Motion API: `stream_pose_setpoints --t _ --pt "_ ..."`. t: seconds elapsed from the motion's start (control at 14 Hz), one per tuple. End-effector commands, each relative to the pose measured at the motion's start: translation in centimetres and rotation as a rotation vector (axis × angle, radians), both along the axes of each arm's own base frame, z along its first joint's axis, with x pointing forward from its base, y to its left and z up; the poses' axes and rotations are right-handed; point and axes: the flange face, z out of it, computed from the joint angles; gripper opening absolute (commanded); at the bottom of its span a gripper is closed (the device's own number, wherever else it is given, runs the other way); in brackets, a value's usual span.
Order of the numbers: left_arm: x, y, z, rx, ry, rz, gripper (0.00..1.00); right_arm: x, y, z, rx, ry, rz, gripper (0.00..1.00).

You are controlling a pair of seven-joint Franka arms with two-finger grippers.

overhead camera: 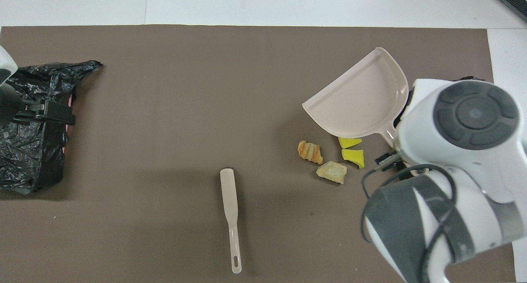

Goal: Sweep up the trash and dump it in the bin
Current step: 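Bring the dustpan back to the table center and release it with the right gripper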

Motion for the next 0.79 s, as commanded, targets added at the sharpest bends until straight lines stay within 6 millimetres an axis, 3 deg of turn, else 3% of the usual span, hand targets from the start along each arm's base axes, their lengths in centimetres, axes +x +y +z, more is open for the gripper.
stream_pose_setpoints --t 0.0,0.21,0.43,0.57,0.72 --pt "-0.6 0.5 -0.1 0.02 0.012 -0.006 1.0 5.1 6.8 -2.6 0.07 -0.045 -0.226 0.0" --pt "-0.6 0.0 0.1 0.02 0.017 -0.014 1.0 8.2 13.5 -5.0 0.205 -0.069 -0.385 0.0" --pt "-1.1 -0.1 -0.1 0.035 0.053 -0.024 1.0 8.8 20.4 -9.4 0.3 -0.106 -0.498 0.0" --pt "-1.3 -0.3 -0.1 0.047 0.055 -0.046 1.0 8.1 23.9 -12.5 0.33 -0.11 -0.469 0.0" --pt "-1.6 -0.5 -0.4 0.051 0.061 -0.061 1.0 8.2 25.0 -14.5 0.36 -0.12 -0.463 0.0"
